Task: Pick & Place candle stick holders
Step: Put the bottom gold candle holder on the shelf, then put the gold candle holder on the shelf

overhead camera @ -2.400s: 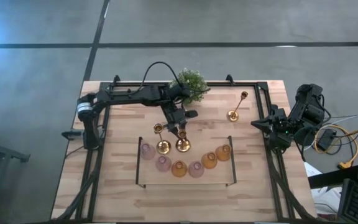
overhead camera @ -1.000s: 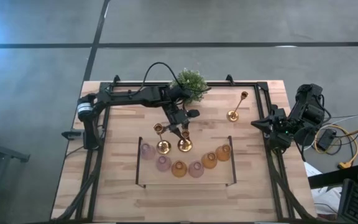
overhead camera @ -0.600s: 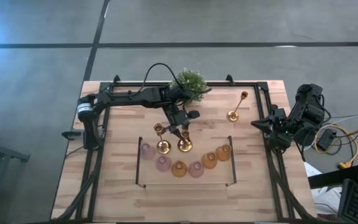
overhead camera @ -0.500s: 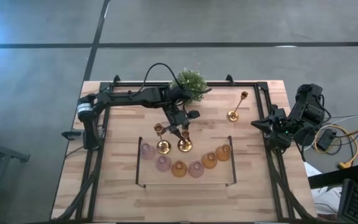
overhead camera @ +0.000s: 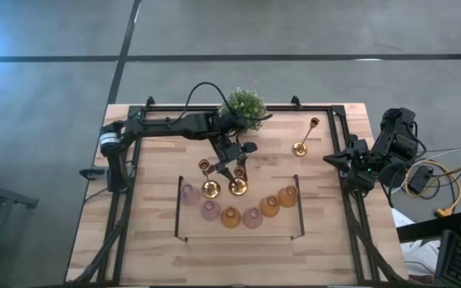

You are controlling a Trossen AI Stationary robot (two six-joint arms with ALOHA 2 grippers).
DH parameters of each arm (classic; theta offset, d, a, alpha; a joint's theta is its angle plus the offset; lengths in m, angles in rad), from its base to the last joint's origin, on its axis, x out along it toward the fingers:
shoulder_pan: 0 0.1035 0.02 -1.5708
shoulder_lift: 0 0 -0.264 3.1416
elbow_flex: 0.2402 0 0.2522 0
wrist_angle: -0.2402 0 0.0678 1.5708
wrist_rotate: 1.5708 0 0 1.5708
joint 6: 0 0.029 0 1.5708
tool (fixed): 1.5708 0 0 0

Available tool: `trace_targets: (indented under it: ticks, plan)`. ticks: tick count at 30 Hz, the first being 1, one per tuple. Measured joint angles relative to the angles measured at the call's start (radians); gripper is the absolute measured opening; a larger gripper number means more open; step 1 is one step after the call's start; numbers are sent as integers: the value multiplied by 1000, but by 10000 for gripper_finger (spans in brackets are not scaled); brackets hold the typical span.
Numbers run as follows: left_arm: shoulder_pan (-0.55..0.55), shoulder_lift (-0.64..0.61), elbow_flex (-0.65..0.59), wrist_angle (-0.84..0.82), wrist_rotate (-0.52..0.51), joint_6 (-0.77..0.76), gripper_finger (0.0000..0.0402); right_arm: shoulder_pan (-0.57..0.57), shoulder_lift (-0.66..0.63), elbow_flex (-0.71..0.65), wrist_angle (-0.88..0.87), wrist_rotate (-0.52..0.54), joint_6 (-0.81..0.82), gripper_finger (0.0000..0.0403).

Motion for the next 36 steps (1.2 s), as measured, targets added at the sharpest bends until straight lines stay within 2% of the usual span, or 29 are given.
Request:
trace_targets:
  ticks: [8, 16, 21, 36]
  plan:
    - [12, 0, -4, -8, -129, 31, 170, 0, 0, 0, 0, 0, 0, 8]
    - [26, -2, -13, -43, -88, 45, 170, 0, 0, 0, 0, 0, 0, 8]
    - [35, -2, -13, -70, -26, 45, 170, 0, 0, 0, 0, 0, 0, 8]
    - [89, -2, -13, -153, -65, 112, 170, 0, 0, 0, 0, 0, 0, 8]
